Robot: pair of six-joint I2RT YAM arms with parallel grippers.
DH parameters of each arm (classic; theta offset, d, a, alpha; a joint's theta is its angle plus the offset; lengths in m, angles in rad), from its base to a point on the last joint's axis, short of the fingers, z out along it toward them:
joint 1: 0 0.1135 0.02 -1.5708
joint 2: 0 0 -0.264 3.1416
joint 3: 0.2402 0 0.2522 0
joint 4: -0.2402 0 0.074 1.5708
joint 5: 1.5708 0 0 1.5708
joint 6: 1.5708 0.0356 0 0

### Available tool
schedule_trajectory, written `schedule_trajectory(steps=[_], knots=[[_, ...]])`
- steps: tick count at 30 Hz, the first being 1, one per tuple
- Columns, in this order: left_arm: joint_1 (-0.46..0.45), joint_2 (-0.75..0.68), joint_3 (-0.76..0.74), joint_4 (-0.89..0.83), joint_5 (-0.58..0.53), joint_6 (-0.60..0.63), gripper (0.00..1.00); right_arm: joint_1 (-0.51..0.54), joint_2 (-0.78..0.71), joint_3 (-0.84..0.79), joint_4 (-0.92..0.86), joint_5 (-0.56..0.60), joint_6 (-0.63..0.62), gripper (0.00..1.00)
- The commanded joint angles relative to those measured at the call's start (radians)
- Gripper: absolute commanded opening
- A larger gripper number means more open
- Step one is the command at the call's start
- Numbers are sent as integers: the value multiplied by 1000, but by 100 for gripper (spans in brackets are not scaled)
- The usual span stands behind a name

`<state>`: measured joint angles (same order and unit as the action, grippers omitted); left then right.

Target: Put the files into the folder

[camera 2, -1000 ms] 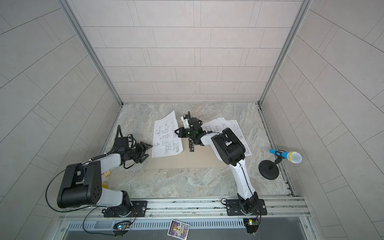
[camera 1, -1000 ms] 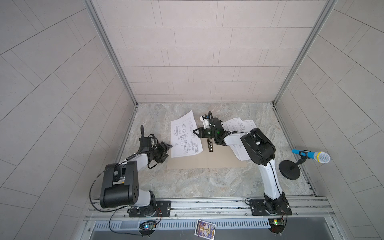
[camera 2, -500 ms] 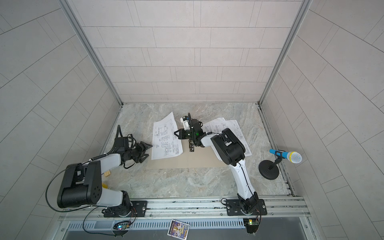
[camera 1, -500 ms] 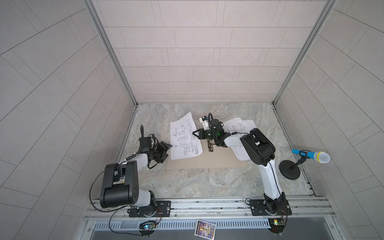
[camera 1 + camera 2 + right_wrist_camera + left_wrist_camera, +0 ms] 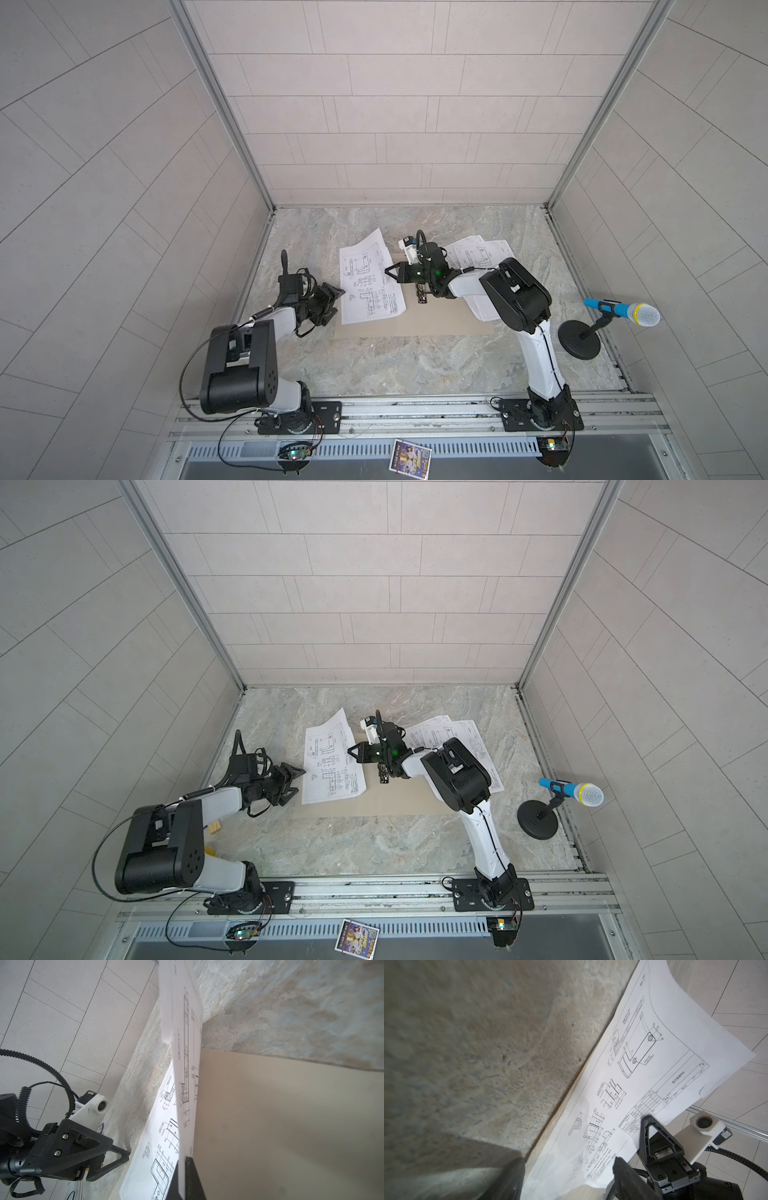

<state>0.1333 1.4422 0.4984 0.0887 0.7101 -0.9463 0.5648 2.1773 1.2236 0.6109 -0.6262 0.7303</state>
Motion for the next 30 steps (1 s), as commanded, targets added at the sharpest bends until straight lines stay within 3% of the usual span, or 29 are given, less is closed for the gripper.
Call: schedule_trajectory(steps=[1,30], knots=[[5,11,-11,-1,0,2,74,13,-61,-16,5,8,10,0],[4,3,-20,17,1,-11,74,64,-104,-124,13,88,87,0]])
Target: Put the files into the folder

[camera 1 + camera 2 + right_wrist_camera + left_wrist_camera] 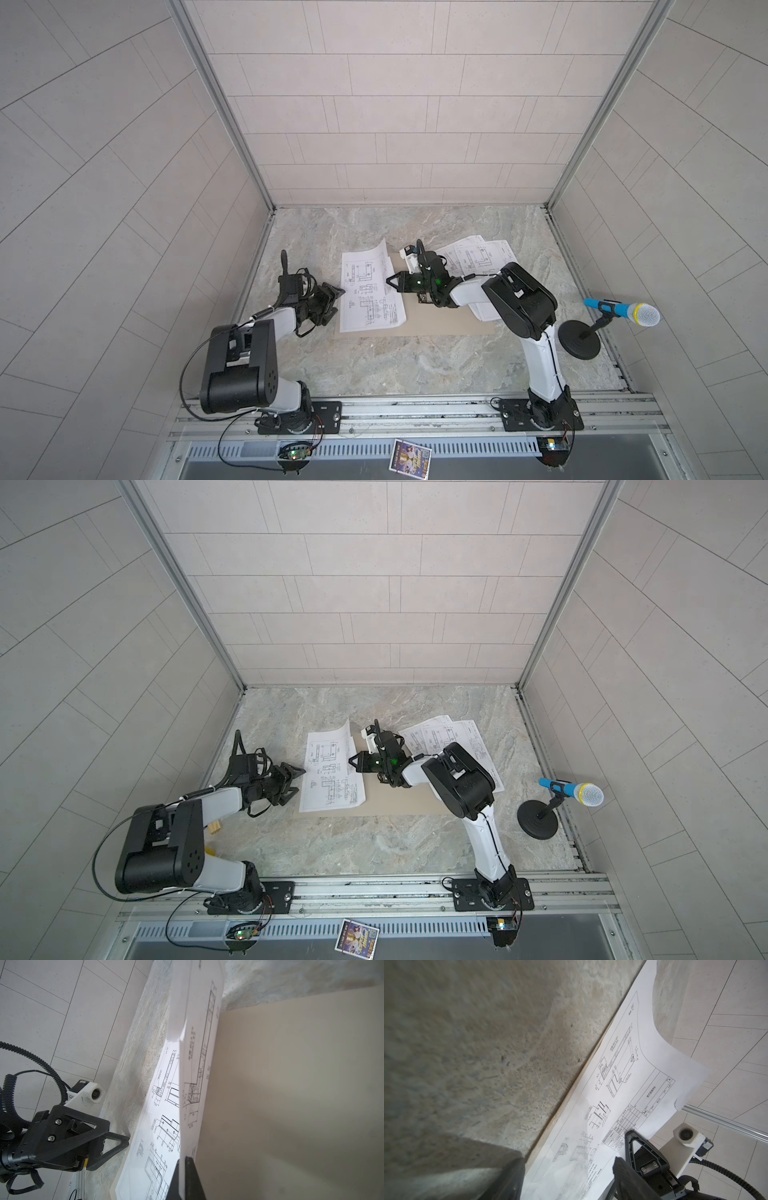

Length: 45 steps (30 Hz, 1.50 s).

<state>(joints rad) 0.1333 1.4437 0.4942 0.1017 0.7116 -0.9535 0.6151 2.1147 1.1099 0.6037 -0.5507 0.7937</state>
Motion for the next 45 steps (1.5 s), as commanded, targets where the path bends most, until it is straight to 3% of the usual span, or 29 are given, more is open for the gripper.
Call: schedule_trajectory(steps=[1,13,19,45], knots=[[3,2,-16,5,-2,-4,74,16,-42,-14,23,17,28,0],[5,5,-21,15,3,-7,74,32,-49,-41,44,28,46,0],[6,5,-21,17,6,-8,74,32,-72,-34,-19,-7,-36,0],[6,1,-25,22,10,-13,74,25,11,5,53,-109,-31,0]])
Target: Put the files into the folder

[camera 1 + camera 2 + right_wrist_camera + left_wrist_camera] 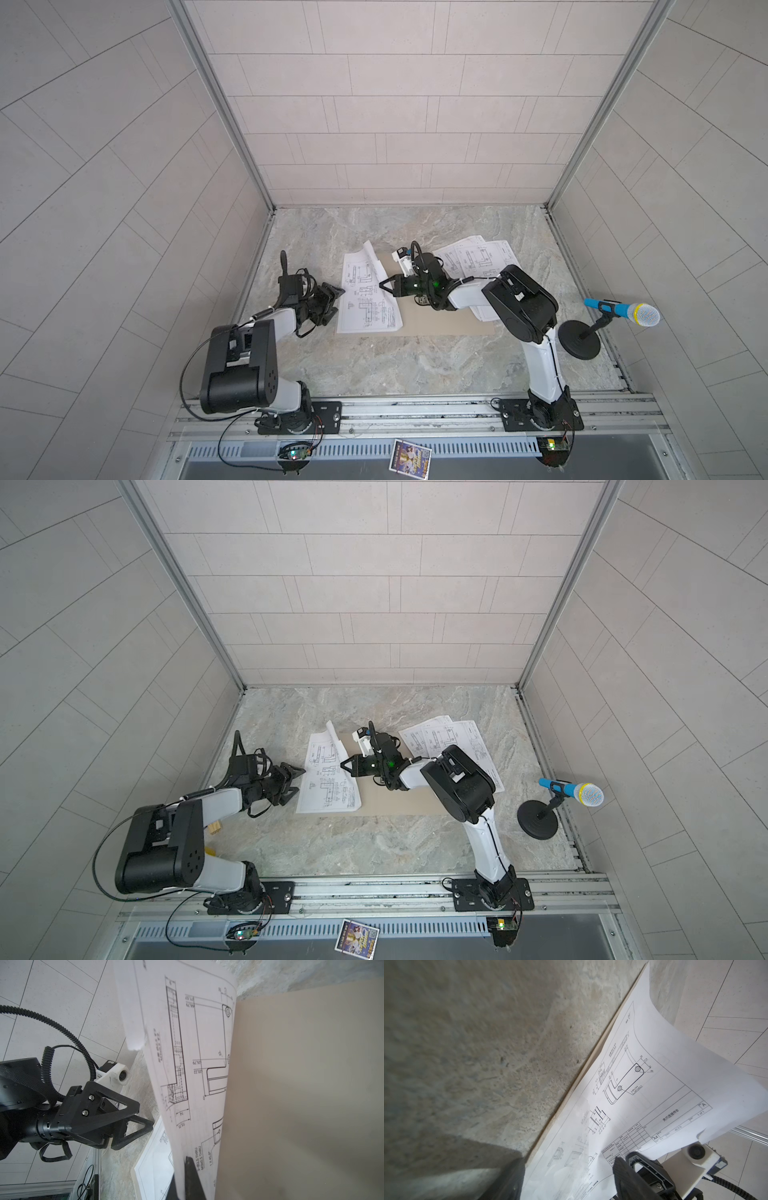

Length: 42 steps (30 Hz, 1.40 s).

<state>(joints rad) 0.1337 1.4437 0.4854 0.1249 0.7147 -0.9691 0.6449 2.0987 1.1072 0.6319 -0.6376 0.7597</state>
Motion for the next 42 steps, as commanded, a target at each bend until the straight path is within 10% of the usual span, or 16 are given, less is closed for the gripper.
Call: schedule_trajectory(steps=[1,31,35,42], knots=[[4,1,-16,-1,6,3,74,-3,28,4,38,-26,16,0],[6,-9,-21,-2,8,3,74,-14,-8,-27,-90,59,12,0],[5,-11,-22,-3,6,3,74,-17,-25,-38,-117,94,8,34],[6,-5,-18,-2,6,3,74,-30,-69,-50,-212,163,7,49]])
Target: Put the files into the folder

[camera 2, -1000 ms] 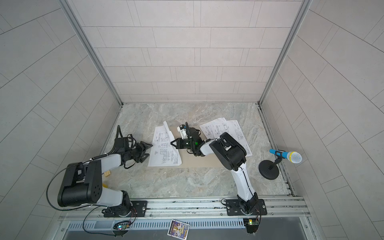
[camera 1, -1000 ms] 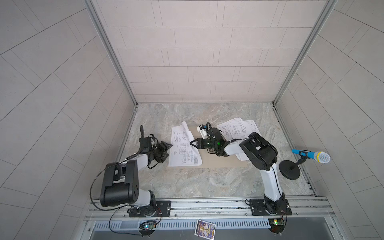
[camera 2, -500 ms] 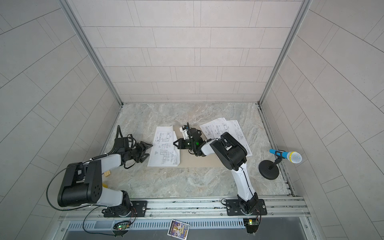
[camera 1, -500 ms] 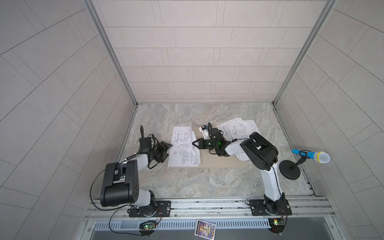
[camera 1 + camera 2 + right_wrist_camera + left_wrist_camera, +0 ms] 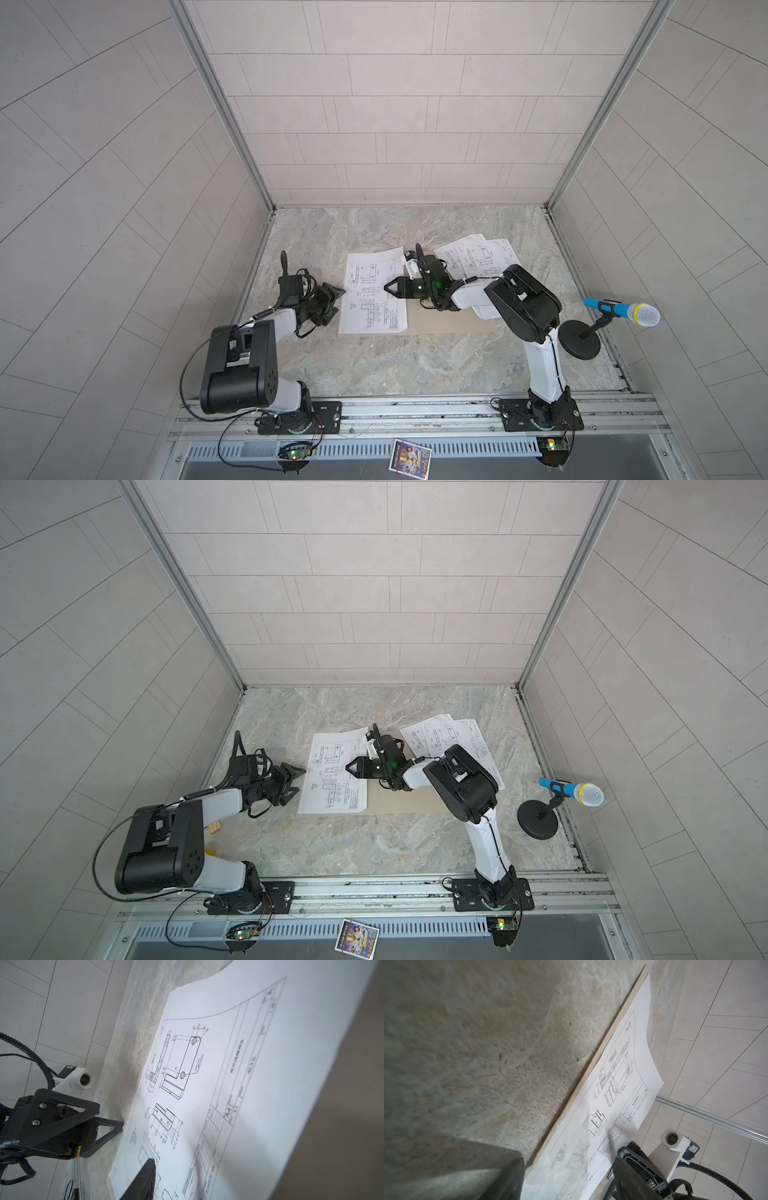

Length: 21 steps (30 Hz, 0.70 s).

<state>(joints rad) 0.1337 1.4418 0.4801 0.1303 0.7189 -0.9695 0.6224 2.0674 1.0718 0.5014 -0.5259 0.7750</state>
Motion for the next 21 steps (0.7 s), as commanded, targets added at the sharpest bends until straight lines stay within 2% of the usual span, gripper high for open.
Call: schedule_trajectory(steps=[1,7,14,21], knots=[[6,-5,-14,-9,1,3,74,-9,-43,-12,-92,59,-6,50],[6,-17,-5,-30,-10,14,74,-11,-96,34,-209,81,-19,53],[3,-41,36,-117,-50,59,74,-11,-189,120,-496,204,-150,55],[6,-128,130,-310,-170,143,80,-54,-293,63,-515,250,-188,58]])
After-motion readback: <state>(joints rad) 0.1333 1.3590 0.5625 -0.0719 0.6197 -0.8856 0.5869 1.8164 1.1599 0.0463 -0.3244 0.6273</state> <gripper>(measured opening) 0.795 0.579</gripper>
